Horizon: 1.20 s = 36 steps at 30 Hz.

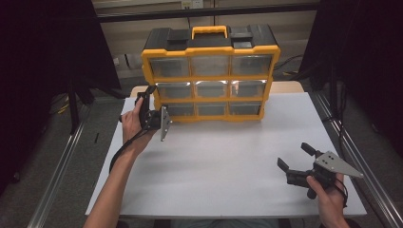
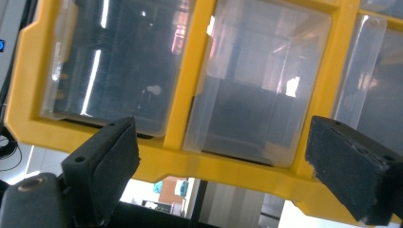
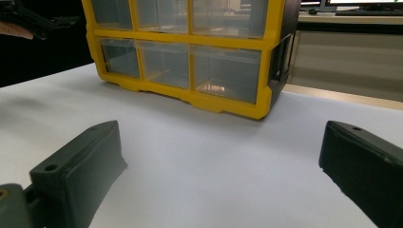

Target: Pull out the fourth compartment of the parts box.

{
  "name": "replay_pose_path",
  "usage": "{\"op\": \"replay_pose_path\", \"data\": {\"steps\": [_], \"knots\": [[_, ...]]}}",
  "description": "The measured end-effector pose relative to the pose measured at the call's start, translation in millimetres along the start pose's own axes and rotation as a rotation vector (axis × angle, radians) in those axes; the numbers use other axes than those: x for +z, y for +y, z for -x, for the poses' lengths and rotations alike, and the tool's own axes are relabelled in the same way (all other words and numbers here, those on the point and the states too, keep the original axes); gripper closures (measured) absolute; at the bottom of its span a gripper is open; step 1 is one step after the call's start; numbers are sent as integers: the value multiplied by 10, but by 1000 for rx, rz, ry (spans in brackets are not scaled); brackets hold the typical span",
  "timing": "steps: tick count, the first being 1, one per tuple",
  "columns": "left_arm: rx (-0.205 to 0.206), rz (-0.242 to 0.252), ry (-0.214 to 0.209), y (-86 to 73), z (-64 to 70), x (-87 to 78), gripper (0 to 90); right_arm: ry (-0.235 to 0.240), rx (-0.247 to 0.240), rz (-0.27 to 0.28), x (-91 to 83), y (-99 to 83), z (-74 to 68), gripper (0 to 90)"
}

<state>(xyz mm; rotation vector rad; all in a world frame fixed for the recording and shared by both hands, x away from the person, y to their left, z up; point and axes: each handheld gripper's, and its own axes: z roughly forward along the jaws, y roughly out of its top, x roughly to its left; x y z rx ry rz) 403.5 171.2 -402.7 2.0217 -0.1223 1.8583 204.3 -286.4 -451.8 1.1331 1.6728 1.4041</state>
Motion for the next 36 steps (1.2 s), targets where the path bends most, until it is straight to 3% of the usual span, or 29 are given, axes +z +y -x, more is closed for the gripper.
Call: {"op": "replay_pose_path", "data": {"steps": [2, 5, 6, 7, 8, 9, 11, 14, 15, 17, 20, 22, 24, 27, 30, 32, 33, 36], "knots": [[-8, -5, 2, 10, 14, 15, 135, 1, -3, 0, 0, 0, 0, 5], [25, 9, 22, 17, 34, 76, 143, 2, -2, 0, -1, 0, -1, 5], [-9, 27, 25, 10, 64, 110, 151, 2, 0, 0, 0, 0, 0, 5], [-9, 27, 25, 10, 64, 110, 158, 3, 1, -1, 0, 0, 0, 5], [34, -9, 17, 16, 32, 97, 174, 3, -1, -1, 0, -1, 0, 5], [41, -25, 11, 18, 24, 99, 174, 3, -1, -1, 0, -1, 0, 5], [49, -11, 5, 8, 40, 143, 243, 3, -3, 0, -1, 0, -1, 5], [54, 2, 6, -1, 58, 184, 277, 3, -2, -1, 0, -1, 3, 5], [85, -7, 13, 7, 46, 187, 297, 4, -2, -1, 0, -1, 3, 5], [69, 7, 23, -11, 70, 234, 347, 2, -1, 0, -1, 0, 0, 5], [113, -24, 19, -17, 54, 249, 403, 5, -5, 1, 0, 0, -1, 6], [118, -5, 17, -27, 70, 285, 436, 1, -1, 3, -6, 1, -5, 6], [138, -20, 18, -34, 54, 293, 458, 6, 2, 2, -8, 0, 2, 6], [119, -26, 16, -40, 38, 319, 481, 11, 2, 1, -4, 0, 5, 5], [152, -27, 15, -38, 31, 319, 508, 4, -4, 1, -4, 1, 0, 6], [145, -32, 17, -42, 34, 310, 538, 4, -3, -1, -3, 0, -1, 5], [167, -29, 24, -33, 6, 306, 554, 4, -3, -2, -2, -1, 0, 5], [150, -19, 31, -26, 9, 317, 592, 6, -4, 1, -2, 0, -2, 6]]}}
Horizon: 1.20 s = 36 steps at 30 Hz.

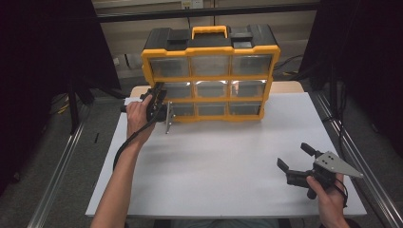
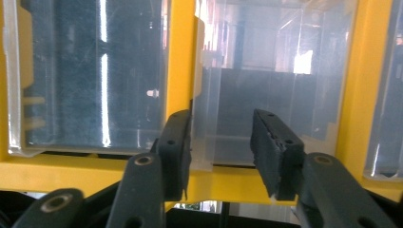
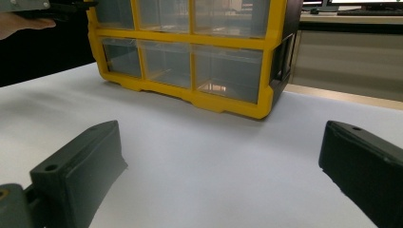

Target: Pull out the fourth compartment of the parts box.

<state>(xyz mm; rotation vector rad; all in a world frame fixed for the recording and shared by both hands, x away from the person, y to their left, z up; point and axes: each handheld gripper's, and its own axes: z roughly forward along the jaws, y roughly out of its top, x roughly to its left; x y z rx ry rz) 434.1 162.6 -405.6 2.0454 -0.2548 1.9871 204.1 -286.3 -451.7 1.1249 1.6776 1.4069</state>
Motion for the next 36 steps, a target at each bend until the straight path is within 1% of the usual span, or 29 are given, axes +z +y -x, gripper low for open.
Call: {"op": "replay_pose_path", "data": {"steps": [1, 2, 3, 4, 5, 6, 8, 10, 11, 12, 13, 14, 15, 16, 17, 19, 20, 21, 25, 26, 28, 30, 33, 34, 35, 36], "knots": [[0, 0, 0, 0, 0, 0, 601, 0, 0, 0, 0, 0, 0, 6], [9, -5, 3, 2, -6, -3, 614, 2, 1, -1, 1, 0, -1, 5], [3, -14, 1, 2, -6, -8, 625, 3, 4, -3, 2, -1, -2, 5], [7, -16, 0, 4, -13, -10, 633, 2, 5, -1, 5, -2, -2, 5], [15, -11, 2, 6, -28, -8, 647, 0, 5, -4, 4, -2, -1, 6], [5, -11, -2, 4, -31, -8, 666, 0, 4, -3, 5, -2, -1, 6], [13, -8, 6, 9, -45, -8, 698, -1, 5, -3, 8, -2, -2, 5], [17, -18, 11, 19, -53, -10, 721, 4, 2, -5, 10, -2, -5, 5], [8, -24, 6, 16, -50, -11, 729, 3, 4, -1, 12, -3, -7, 5], [-12, -19, 19, 16, -39, -5, 737, 3, 3, -2, 13, -3, -7, 5], [-12, -19, 19, 16, -39, -5, 748, 3, 3, -2, 13, -3, -7, 5], [8, -32, 17, 20, -56, -17, 759, 2, 5, -5, 9, -3, -3, 5], [17, -32, 19, 16, -58, -19, 762, 2, 6, -5, 9, -3, -3, 5], [10, -28, 19, 17, -59, -16, 768, 1, 6, -6, 9, -3, -1, 5], [12, -22, 17, 11, -61, -14, 776, 0, 7, -4, 12, -4, -2, 5], [17, -27, 18, 13, -62, -17, 781, 1, 6, -6, 10, -4, -2, 5], [21, -20, 15, 12, -55, -14, 784, 2, 4, -5, 11, -3, -3, 5], [20, -26, 16, 14, -56, -17, 786, 3, 5, -5, 10, -2, -4, 5], [23, -22, 20, 17, -54, -16, 788, 1, 4, -3, 7, -2, 0, 5], [29, -24, 19, 20, -58, -18, 788, 2, 3, -4, 5, -2, 0, 5], [16, -13, 21, 22, -55, -15, 788, 0, 1, -3, 3, -1, 1, 5], [14, -14, 22, 24, -55, -16, 789, 0, 1, -3, 1, -1, 1, 5], [20, -20, 25, 24, -62, -29, 790, 0, 3, 1, -1, 1, 0, 5], [36, -16, 31, 28, -71, -32, 790, 0, 2, 1, -1, 0, 1, 5], [26, -20, 27, 26, -66, -36, 791, 0, 1, 1, -1, 0, 3, 5], [26, -20, 27, 26, -66, -36, 791, 0, 1, 1, -1, 1, 2, 5]]}}
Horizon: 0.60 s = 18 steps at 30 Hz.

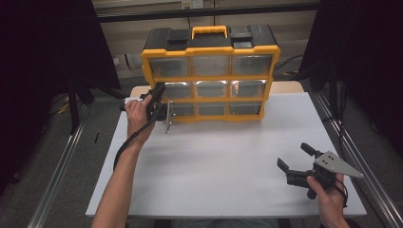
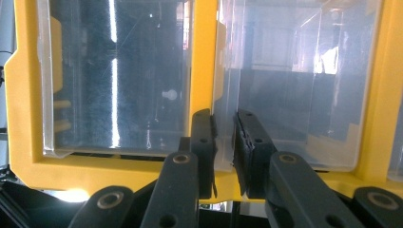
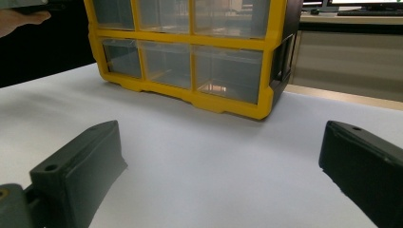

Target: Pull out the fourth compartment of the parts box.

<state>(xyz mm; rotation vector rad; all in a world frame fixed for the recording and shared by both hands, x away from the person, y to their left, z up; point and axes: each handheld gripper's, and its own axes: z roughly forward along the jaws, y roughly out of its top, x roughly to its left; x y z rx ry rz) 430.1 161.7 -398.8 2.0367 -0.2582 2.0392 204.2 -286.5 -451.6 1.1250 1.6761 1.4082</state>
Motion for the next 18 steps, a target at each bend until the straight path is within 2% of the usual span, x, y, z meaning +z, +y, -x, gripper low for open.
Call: {"op": "replay_pose_path", "data": {"steps": [1, 2, 4, 5, 9, 11, 14, 17, 18], "knots": [[6, -9, 3, 7, -2, -12, 791, 1, 0, 0, 1, 0, 1, 5], [-13, 2, -3, 6, 1, -10, 791, 2, -1, 0, 1, 0, 1, 5], [-18, 18, 1, 2, -4, -8, 789, 2, 2, -1, 0, 1, -1, 5], [-3, 18, 1, -1, -13, -21, 790, -3, 7, 3, 1, 3, -5, 4], [16, 14, 8, 1, -12, -45, 794, -1, 5, 5, -1, 3, -1, 4], [-11, 28, 2, -8, 6, -48, 793, -4, 4, 5, 0, 2, -6, 4], [-1, 25, 4, -5, 1, -73, 793, 1, 0, 4, -6, 4, -3, 3], [-29, 25, 14, -1, 13, -93, 792, 0, 5, 6, -1, 1, -3, 4], [-24, 23, 17, 4, 2, -104, 790, -2, 4, 6, -1, 2, -5, 4]]}}
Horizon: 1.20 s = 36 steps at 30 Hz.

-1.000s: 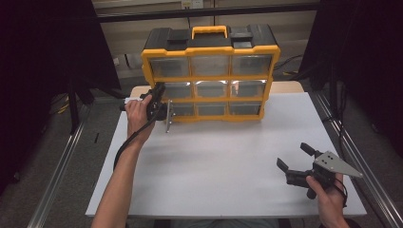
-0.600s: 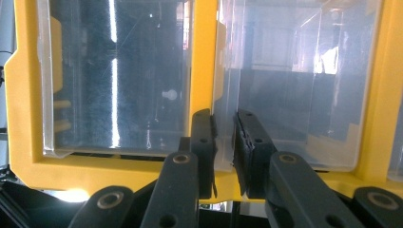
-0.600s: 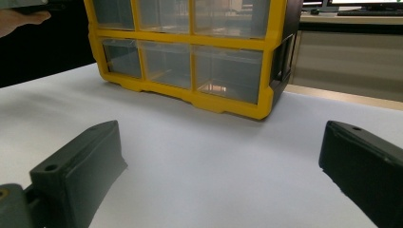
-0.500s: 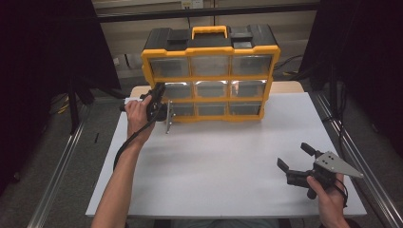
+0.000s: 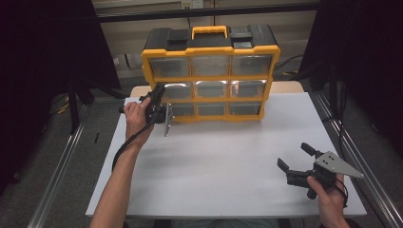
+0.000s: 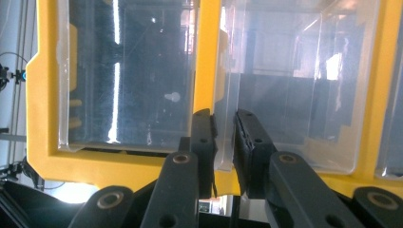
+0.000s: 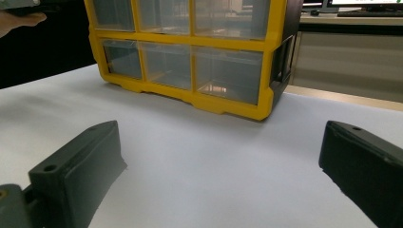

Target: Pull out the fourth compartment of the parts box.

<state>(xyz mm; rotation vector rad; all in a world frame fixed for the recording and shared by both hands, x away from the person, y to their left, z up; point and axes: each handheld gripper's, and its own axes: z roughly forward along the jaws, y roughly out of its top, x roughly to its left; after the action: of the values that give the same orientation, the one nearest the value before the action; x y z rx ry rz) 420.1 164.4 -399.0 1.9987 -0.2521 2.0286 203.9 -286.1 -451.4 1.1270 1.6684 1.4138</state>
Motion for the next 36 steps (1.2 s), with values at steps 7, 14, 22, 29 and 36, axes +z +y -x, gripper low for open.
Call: {"op": "replay_pose_path", "data": {"steps": [7, 14, 22, 29, 36], "knots": [[6, 8, 10, 2, 11, -41, 791, 1, -1, -2, -6, 0, 2, 4], [24, 22, 6, 2, 4, -82, 794, 4, -5, -2, -4, 1, -4, 4], [13, 22, 8, 2, 18, -121, 793, 0, 9, 4, -13, 3, -2, 0], [14, 34, 23, 22, 25, -170, 793, 5, -6, 2, -4, -1, -3, 0], [15, 26, 19, 23, 27, -198, 792, 5, -5, 1, -11, 0, -6, 0]]}}
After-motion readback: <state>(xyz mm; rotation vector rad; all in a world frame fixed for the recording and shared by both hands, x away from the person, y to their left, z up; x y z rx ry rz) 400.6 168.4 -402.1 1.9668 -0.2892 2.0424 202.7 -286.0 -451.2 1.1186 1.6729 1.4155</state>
